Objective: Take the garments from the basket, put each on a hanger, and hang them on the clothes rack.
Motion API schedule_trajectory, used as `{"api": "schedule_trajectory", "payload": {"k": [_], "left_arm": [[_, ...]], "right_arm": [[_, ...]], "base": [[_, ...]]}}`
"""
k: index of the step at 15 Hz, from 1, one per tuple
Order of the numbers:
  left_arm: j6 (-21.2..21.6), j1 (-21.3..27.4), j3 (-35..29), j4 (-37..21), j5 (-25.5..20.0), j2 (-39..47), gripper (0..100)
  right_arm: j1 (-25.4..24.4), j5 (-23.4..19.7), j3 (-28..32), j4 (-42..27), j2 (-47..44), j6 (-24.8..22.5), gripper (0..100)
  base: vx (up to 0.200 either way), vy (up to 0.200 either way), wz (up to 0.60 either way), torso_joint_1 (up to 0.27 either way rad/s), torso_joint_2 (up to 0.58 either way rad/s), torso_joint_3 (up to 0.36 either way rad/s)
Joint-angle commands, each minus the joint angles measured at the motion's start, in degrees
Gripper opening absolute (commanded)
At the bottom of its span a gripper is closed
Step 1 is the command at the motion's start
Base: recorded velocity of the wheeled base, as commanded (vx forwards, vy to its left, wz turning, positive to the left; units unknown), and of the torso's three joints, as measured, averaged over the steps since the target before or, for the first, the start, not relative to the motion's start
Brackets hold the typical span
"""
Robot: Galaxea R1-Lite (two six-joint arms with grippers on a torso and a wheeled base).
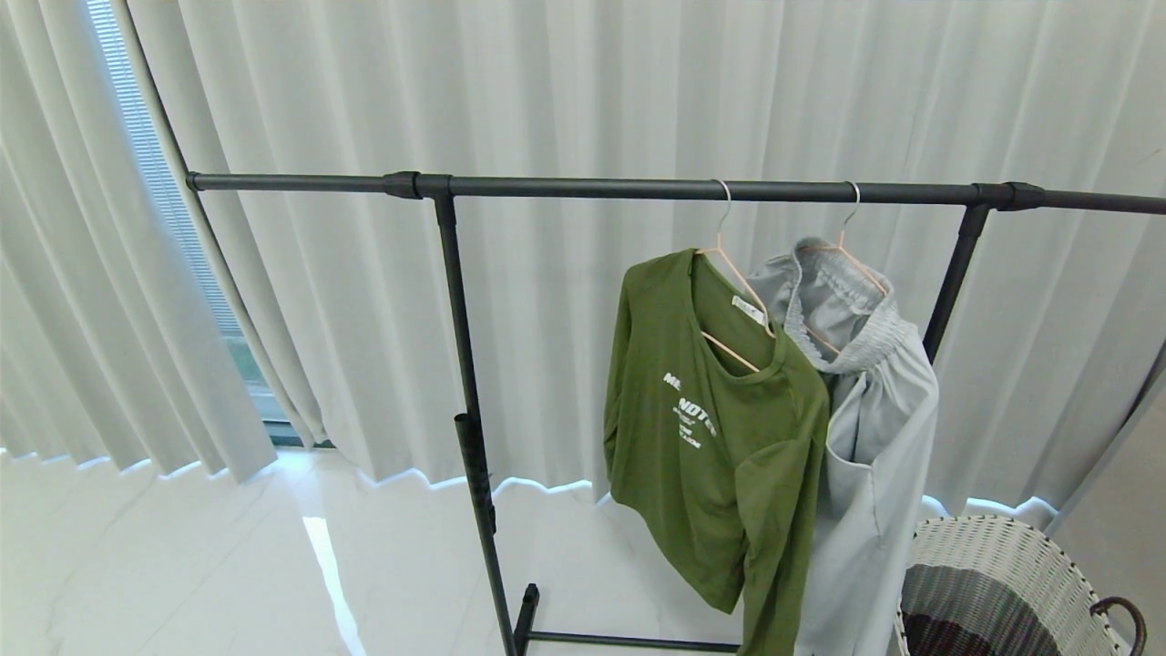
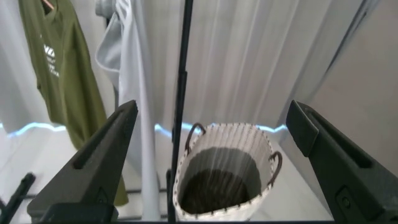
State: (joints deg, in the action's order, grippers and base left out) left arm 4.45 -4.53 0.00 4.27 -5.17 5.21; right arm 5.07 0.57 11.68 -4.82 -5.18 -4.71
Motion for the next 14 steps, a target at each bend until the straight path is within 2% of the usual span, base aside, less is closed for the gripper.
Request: {"api": "schedule_trajectory", "payload": {"k": [1, 3, 4, 5, 6, 7, 9, 12, 13, 14], "left_arm": [[-2.2, 0.0, 0.0, 0.0, -0.8, 0.2, 100], [-2.4, 0.0, 0.0, 0.0, 2.4, 0.2, 100], [-2.4, 0.0, 0.0, 0.0, 7.5, 0.2, 100], [-2.3, 0.0, 0.0, 0.0, 12.4, 0.2, 100], [-2.7, 0.0, 0.0, -0.4, 15.5, 0.2, 100], [-2.7, 0.0, 0.0, -0.5, 16.7, 0.2, 100], [-2.7, 0.0, 0.0, -0.5, 15.8, 0.2, 100], [-3.7, 0.0, 0.0, -2.8, 10.4, 0.2, 100], [-3.6, 0.5, 0.0, -3.1, 10.1, 0.2, 100], [-3.6, 3.0, 0.0, -3.1, 10.0, 0.2, 100]], "right_arm": [[0.0, 0.1, -4.4, 3.8, -0.2, 0.0, 100], [0.0, 0.3, -9.1, 9.4, -0.2, -0.7, 100], [0.0, 0.8, -11.7, 12.5, -0.2, -2.1, 100], [0.0, 2.1, -11.7, 10.4, -0.2, -2.9, 100], [0.0, 2.3, -11.7, 8.0, -0.2, -2.7, 100], [0.0, 2.3, -11.7, 8.3, -0.3, -2.4, 100], [0.0, 2.5, -11.7, 8.3, -0.3, -1.4, 100], [0.0, 2.4, -11.7, 8.1, -0.2, 0.6, 100], [0.0, 2.2, -11.7, 7.8, -0.2, 1.5, 100], [0.0, 2.1, -11.7, 7.8, -0.2, 1.5, 100]], "base": [[0.000, 0.000, 0.00, 0.000, 0.00, 0.000], [0.000, 0.000, 0.00, 0.000, 0.00, 0.000], [0.000, 0.000, 0.00, 0.000, 0.00, 0.000], [0.000, 0.000, 0.00, 0.000, 0.00, 0.000], [0.000, 0.000, 0.00, 0.000, 0.00, 0.000], [0.000, 0.000, 0.00, 0.000, 0.00, 0.000], [0.000, 0.000, 0.00, 0.000, 0.00, 0.000], [0.000, 0.000, 0.00, 0.000, 0.00, 0.000], [0.000, 0.000, 0.00, 0.000, 0.00, 0.000], [0.000, 0.000, 0.00, 0.000, 0.00, 0.000]]}}
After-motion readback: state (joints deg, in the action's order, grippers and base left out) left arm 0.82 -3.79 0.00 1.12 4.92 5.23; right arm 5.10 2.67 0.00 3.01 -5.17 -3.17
